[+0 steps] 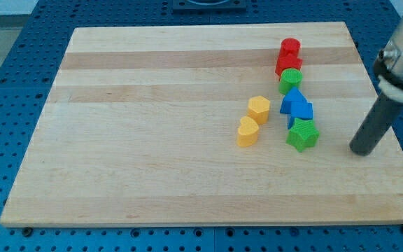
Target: Push the green star into the yellow heart
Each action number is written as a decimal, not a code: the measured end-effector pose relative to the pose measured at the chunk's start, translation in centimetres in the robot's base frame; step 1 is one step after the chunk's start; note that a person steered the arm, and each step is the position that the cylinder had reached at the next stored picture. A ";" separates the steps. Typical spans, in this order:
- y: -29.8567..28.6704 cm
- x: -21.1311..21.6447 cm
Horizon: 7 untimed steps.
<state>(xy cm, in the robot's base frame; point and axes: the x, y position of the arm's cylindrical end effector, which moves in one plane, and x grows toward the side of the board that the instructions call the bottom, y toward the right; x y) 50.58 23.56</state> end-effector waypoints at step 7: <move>-10.9 -1.4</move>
<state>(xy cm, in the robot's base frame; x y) 49.13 12.66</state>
